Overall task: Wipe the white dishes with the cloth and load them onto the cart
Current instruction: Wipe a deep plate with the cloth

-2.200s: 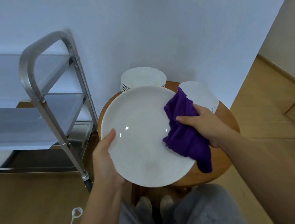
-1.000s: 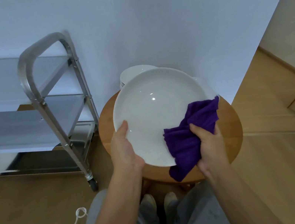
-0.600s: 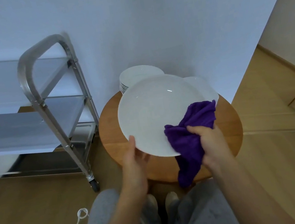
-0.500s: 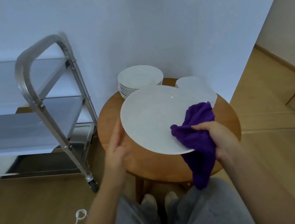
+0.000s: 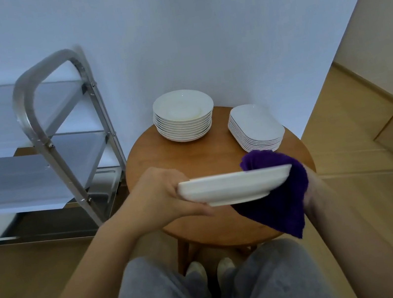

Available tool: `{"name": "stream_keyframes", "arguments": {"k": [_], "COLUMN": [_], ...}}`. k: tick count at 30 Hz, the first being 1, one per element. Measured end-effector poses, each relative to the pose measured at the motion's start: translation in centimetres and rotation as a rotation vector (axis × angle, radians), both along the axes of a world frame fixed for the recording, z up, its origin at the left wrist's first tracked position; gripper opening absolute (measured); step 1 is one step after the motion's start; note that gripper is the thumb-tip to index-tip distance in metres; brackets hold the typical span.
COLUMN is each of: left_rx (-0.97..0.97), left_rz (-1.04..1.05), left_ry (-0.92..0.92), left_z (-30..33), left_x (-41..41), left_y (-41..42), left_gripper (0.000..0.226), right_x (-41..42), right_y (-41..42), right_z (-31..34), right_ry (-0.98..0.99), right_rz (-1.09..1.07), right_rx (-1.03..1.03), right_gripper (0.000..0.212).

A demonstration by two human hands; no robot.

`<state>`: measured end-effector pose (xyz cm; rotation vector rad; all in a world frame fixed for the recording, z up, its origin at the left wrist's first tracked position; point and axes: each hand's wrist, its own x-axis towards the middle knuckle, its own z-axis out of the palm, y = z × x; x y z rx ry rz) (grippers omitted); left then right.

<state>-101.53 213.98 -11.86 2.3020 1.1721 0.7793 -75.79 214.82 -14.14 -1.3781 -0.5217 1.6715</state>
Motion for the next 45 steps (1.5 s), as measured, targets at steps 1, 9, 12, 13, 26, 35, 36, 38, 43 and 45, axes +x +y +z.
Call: {"name": "stream_keyframes", "arguments": {"k": [1,9,12,13,26,35,36,38,43,45], "left_rx": [-0.083,-0.362,-0.394,-0.401,-0.320,-0.491,-0.513,-0.564,-0.632,-0.616], "left_rz": [-0.002,0.093,0.158,0.175,0.360,0.569,0.603,0.637,0.574,0.519], "left_ry": [-0.071,-0.502,-0.577,-0.605,-0.838,-1.090,-1.116,-1.170,-1.271,-1.259], "left_z": [0.2,0.0,0.0,0.2,2.3,-1.2,-1.4,-2.0,-2.4,-2.5], "left_x": [0.3,2.5,3.1,3.2,4.6,5.3,5.4,5.4,4.3,4.1], "left_y": [-0.4,-1.0,-1.4,-1.5,-2.4,-1.9,-1.9,-1.8,-1.9,-2.1], "left_gripper": [0.030,0.035,0.030,0.026,0.069,0.047,0.047,0.048,0.043,0.046], "right_x": [-0.2,-2.7,-2.2,-2.3,-10.3,-11.5,-11.6,-11.2,-7.7,-6.7], "right_y": [-0.1,0.5,0.9,0.7,-1.6,-3.0,-3.3,-3.8,-3.8,-3.4], "right_z": [-0.3,-2.1,-2.2,-1.9,3.1,0.5,0.0,-1.5,-4.5,-4.7], "right_ry": [0.113,-0.003,-0.483,-0.608,-0.757,-0.885,-0.965,-1.096,-1.107,-0.957], "right_rz": [-0.029,-0.477,-0.564,-0.544,-0.138,0.013,-0.002,-0.007,0.031,0.013], "right_rx": [0.015,0.358,0.401,0.455,0.976,0.928,0.977,1.103,1.192,1.060], "right_gripper": [0.028,0.025,0.051,0.060,0.072,0.060,0.057,0.054,0.059,0.063]}}
